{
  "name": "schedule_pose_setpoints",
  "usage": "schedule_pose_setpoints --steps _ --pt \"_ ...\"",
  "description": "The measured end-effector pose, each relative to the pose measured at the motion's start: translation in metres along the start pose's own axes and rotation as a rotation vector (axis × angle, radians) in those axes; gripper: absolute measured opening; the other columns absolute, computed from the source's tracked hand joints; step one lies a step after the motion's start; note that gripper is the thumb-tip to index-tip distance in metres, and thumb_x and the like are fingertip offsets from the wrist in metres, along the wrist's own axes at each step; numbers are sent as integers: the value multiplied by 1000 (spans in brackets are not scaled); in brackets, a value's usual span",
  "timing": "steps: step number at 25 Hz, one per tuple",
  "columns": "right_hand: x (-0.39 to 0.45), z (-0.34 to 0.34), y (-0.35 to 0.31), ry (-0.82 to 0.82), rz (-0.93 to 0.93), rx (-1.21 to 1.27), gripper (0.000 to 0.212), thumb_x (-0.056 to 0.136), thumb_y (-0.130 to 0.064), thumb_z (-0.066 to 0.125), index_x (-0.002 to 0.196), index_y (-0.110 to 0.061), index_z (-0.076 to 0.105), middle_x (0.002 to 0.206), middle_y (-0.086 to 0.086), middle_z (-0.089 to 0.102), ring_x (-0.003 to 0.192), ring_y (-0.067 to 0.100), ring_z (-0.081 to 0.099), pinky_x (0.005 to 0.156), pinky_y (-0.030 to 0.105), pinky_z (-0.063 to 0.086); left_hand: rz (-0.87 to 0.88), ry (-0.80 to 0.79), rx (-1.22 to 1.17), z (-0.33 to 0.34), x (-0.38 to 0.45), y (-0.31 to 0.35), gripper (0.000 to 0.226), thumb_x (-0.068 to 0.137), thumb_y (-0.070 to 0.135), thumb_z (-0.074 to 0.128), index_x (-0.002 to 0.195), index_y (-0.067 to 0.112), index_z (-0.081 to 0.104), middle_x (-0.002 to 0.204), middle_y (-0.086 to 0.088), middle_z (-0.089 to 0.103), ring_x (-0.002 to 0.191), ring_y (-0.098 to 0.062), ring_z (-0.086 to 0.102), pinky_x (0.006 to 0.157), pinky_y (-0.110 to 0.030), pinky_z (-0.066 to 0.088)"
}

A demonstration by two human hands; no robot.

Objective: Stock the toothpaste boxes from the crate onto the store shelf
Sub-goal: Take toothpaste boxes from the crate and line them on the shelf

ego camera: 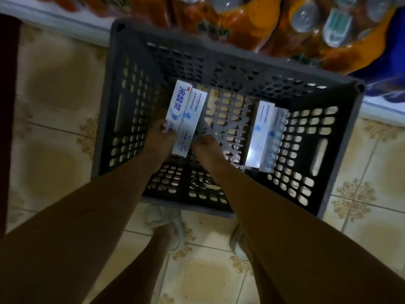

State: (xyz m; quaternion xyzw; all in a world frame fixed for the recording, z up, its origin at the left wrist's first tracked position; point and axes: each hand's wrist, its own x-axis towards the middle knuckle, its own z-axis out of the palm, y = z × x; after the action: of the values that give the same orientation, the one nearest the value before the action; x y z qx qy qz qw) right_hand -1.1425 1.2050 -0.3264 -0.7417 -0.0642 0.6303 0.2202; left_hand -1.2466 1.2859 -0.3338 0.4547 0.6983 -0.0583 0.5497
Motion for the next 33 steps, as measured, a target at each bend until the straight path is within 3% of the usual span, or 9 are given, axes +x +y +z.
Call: schedule_pose_setpoints --steps 6,8,10,13,16,22,26,29,33 --pt "61 27 10 108 32 167 47 97 -15 52 143 -14 45 128 8 61 87 16 62 61 27 55 -33 -11 -100 20 51 -30 48 91 12 52 138 18 50 130 -6 58 113 -24 59 68 -23 50" --pt "63 24 19 157 37 181 50 96 -13 52 145 -17 44 132 7 59 102 22 61 72 32 56 -71 -93 -157 26 44 -33 41 95 10 50 135 14 53 124 -8 63 107 -25 62 64 -24 55" --pt "59 9 29 204 20 86 49 96 -14 50 144 -18 45 131 6 60 105 23 60 64 25 51 -161 -254 -230 31 24 -29 31 100 10 46 130 13 54 118 -3 63 103 -22 62 64 -23 58" --pt "52 -23 41 180 -6 -81 44 96 -16 49 140 -16 48 123 1 62 101 19 63 54 16 45 -267 -383 -222 41 6 -24 28 100 17 48 126 25 52 131 -1 60 108 -16 56 90 -35 45" --pt "57 -36 42 153 -58 -242 46 92 -27 54 136 -18 49 126 7 59 102 25 65 57 20 49 -272 -249 -286 53 12 -20 37 99 17 51 136 19 50 134 -6 58 120 -24 55 96 -41 41" --pt "93 -23 47 176 -71 -216 90 59 -77 57 135 -29 50 125 6 61 106 28 63 85 45 57 -241 -156 -505 71 27 -23 37 96 11 57 133 13 56 115 -8 66 96 -22 65 65 -33 53" --pt "73 -26 43 227 -29 65 58 87 -43 68 131 -15 42 117 0 60 93 14 63 67 24 57 -330 -223 -443 66 25 -23 27 95 16 61 122 14 60 112 -7 67 96 -21 63 93 -48 51" --pt "67 -41 43 171 -23 147 32 102 -29 47 129 -12 41 99 -3 59 74 4 58 46 14 46 -325 -336 -446 63 21 -18 31 94 16 63 124 14 60 106 -6 68 95 -21 64 86 -48 52" --pt "47 -60 34 109 49 224 37 103 -44 36 108 -17 61 93 5 66 83 23 63 69 29 48 -286 -446 -496 53 17 -14 38 93 11 63 130 13 58 120 -11 68 109 -28 64 84 -51 52"
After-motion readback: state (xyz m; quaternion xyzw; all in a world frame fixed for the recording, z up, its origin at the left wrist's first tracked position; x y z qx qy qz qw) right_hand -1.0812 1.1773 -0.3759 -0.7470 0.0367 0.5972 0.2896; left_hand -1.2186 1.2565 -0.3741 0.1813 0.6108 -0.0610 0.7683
